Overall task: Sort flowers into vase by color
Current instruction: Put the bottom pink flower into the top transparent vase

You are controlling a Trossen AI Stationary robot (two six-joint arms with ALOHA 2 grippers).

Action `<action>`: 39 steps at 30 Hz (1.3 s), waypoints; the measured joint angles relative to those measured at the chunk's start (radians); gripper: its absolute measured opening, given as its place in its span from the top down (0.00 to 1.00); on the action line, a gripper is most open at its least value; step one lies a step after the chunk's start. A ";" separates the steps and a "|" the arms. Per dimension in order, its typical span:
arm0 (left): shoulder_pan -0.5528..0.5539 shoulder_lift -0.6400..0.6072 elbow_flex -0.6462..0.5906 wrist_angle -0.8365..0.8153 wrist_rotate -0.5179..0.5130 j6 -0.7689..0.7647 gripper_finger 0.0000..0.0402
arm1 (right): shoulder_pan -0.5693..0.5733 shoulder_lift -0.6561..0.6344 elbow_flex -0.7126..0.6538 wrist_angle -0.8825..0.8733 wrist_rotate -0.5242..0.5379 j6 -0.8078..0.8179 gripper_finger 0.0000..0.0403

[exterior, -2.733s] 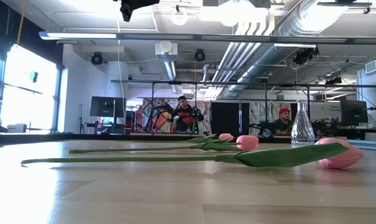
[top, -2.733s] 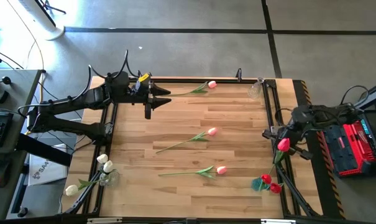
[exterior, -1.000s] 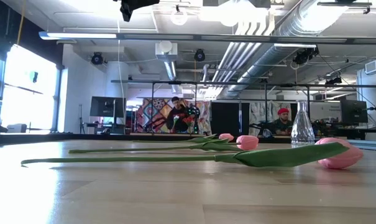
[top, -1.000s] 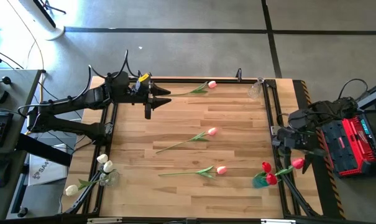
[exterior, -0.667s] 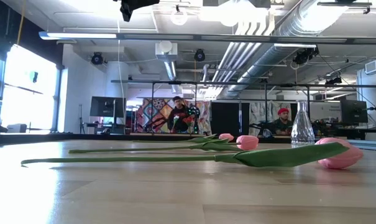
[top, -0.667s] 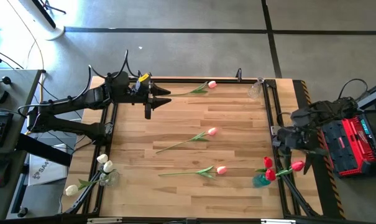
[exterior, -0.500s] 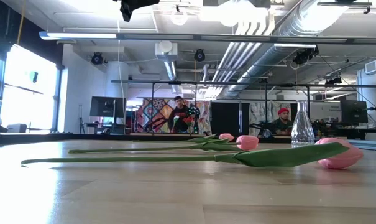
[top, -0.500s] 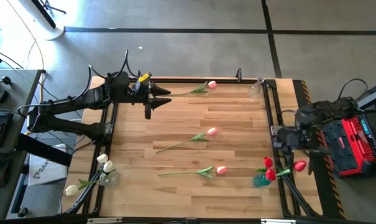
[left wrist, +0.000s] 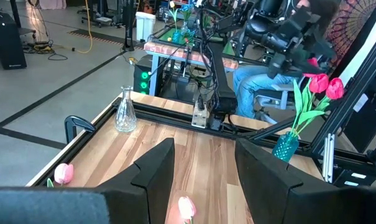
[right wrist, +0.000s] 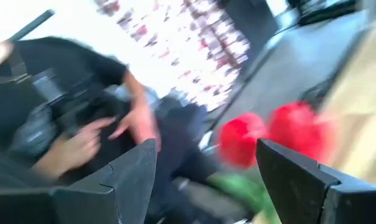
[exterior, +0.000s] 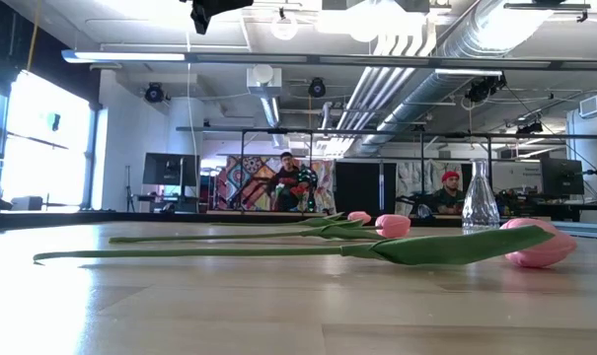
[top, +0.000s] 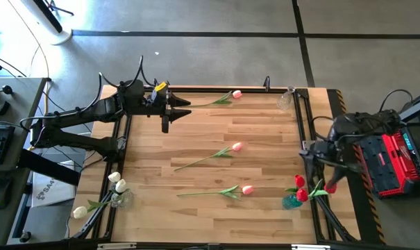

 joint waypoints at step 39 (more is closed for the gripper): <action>0.000 0.000 0.000 0.000 0.000 0.000 0.61 | -0.362 0.546 0.000 0.617 0.868 0.175 0.35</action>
